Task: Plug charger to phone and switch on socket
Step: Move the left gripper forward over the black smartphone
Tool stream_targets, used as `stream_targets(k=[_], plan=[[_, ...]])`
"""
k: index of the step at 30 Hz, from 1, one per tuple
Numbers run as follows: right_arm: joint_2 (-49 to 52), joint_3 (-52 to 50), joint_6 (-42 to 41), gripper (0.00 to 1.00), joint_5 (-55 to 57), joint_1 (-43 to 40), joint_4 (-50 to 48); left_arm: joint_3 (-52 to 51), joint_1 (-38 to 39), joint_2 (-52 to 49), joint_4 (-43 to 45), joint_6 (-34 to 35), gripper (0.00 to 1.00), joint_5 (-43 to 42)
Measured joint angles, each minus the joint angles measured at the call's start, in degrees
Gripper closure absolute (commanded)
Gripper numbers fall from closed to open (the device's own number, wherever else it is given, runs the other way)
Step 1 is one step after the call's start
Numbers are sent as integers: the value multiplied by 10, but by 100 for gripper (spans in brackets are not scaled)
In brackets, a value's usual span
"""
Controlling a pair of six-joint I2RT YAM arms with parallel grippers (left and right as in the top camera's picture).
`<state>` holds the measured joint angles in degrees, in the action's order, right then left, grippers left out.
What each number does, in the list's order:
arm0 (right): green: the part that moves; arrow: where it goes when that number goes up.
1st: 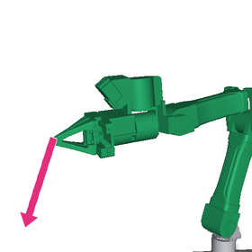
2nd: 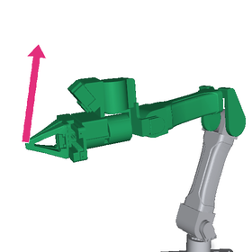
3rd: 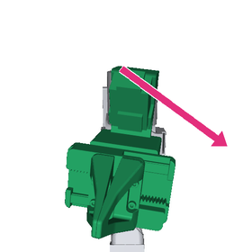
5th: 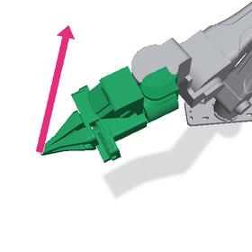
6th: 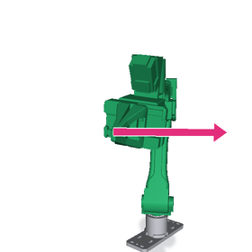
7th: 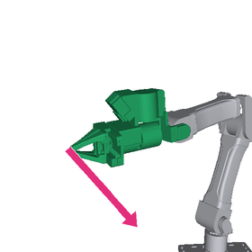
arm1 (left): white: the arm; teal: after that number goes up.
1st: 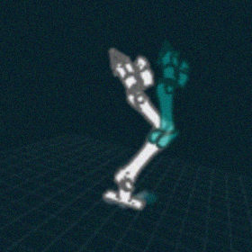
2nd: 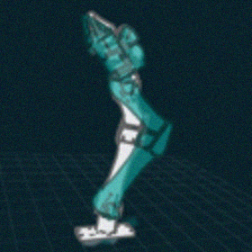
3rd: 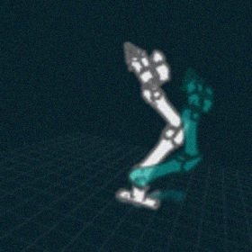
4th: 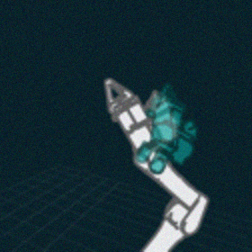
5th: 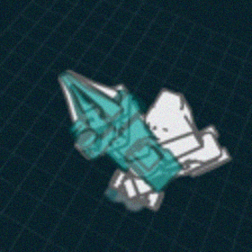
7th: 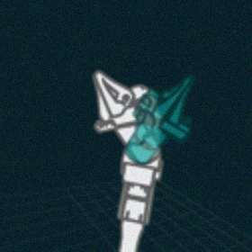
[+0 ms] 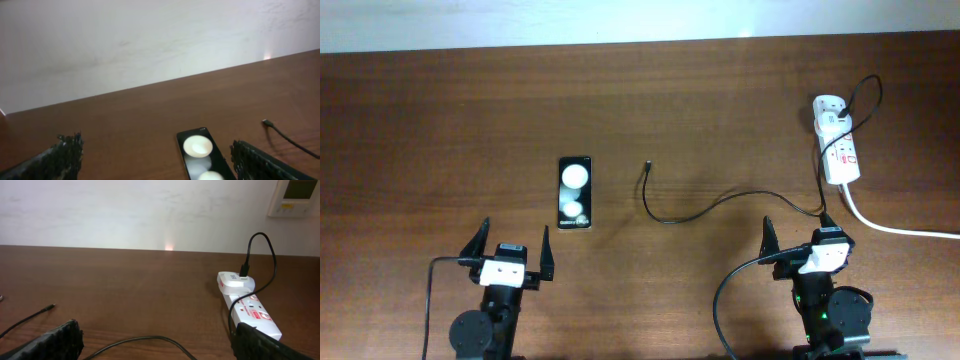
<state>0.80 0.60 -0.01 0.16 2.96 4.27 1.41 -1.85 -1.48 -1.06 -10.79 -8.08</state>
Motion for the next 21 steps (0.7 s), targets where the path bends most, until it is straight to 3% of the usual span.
stream_targets(k=[15, 21], plan=[[0, 0, 0, 1, 0, 0, 0, 196, 0, -215, -30, 5, 1, -29], [0, 0, 0, 1, 0, 0, 0, 303, 0, -328, -89, 6, 1, -59]])
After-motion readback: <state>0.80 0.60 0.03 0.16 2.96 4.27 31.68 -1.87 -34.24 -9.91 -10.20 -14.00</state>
